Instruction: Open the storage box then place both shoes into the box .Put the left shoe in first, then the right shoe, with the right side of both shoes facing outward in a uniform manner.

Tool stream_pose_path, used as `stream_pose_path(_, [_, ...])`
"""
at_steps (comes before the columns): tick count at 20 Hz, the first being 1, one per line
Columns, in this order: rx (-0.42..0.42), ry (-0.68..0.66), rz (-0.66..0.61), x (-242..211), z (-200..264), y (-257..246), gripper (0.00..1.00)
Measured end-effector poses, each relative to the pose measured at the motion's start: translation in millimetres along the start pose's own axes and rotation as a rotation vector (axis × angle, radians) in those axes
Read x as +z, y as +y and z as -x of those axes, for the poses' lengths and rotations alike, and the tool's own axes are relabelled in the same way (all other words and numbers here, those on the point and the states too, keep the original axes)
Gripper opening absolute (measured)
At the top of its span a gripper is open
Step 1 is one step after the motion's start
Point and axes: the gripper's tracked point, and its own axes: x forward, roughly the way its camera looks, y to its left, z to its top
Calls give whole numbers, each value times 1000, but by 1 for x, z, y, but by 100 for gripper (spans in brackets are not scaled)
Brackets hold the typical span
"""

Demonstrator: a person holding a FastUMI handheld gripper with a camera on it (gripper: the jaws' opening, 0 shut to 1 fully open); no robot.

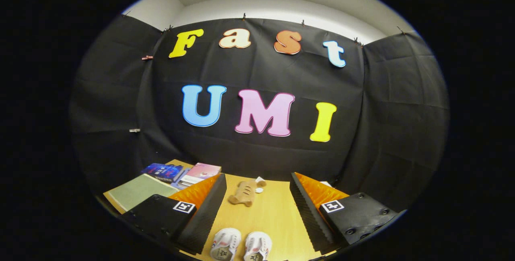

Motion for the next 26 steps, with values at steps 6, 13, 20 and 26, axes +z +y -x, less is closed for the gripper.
stream_pose_path(6, [439,172,-285,-36,-23,96,99])
stream_pose_path(13, [925,529,-705,-114,-25,190,98])
stream_pose_path(20, [966,804,-1128,-212,-68,222,98])
stream_pose_path(26, [1009,939,-1232,-254,-62,259,96])
